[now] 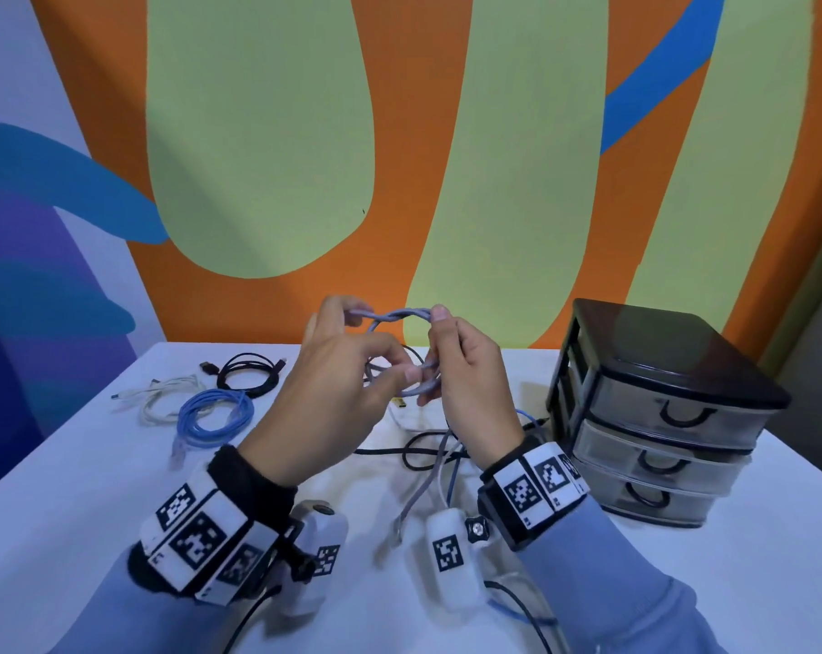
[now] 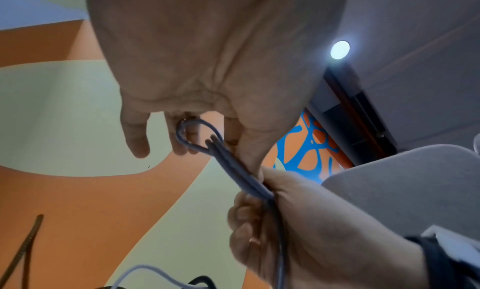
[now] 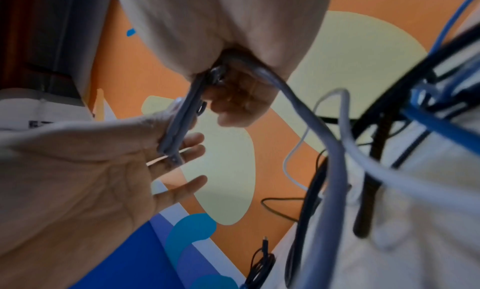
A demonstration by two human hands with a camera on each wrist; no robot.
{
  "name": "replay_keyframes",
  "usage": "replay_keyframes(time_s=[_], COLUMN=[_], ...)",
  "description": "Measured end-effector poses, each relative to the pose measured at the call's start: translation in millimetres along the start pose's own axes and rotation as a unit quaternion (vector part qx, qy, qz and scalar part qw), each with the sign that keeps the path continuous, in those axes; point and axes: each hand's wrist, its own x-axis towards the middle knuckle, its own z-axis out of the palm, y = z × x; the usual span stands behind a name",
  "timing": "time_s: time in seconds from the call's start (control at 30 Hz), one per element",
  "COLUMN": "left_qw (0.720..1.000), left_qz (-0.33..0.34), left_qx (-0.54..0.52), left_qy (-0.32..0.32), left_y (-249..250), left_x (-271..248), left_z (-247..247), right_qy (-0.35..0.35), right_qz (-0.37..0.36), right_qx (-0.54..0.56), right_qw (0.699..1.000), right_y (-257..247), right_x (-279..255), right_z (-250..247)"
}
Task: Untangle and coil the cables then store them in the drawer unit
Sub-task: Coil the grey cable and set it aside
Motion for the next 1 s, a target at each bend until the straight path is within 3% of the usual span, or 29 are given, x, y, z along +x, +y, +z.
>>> replay_keyframes(time_s=[0.17, 0.3, 0.4, 0.53, 0.67, 0.77, 0.9, 0.93, 1.0], left_qw=[0.999, 0.992, 0.992, 0.972, 0.95, 0.905, 0.821, 0.811, 0.802], left_qz=[-0.024, -0.055, -0.059, -0.064, 0.005, 0.037, -0.022, -0.035, -0.05], left_qx=[-0.011, 0.0, -0.03, -0.208, -0.297, -0.412, -0.568, -0.581, -0.593], left_qy=[0.037, 0.115, 0.112, 0.092, 0.098, 0.098, 0.061, 0.056, 0.044], left_y=[1, -7, -14, -2, 9, 9, 13, 13, 13], left_x=[0, 3, 7, 7, 4, 6, 7, 6, 7], left_z=[5, 5, 3, -3, -4, -7, -7, -8, -8], right_qy=[-0.019, -0.014, -0.004, -0.001, -0.021, 0.024, 0.024, 0.009, -0.009], right_qz=[0.122, 0.104, 0.122, 0.206, 0.281, 0.326, 0.302, 0.298, 0.284], right_qx=[0.061, 0.086, 0.119, 0.221, 0.349, 0.472, 0.582, 0.591, 0.573], right_qw=[0.991, 0.991, 0.985, 0.953, 0.894, 0.819, 0.755, 0.75, 0.769], right_y=[8, 4, 5, 6, 6, 5, -4, -6, -5], right_x=[3, 4, 5, 7, 10, 17, 23, 24, 26], right_z=[2, 5, 6, 0, -5, -14, -26, -27, -31])
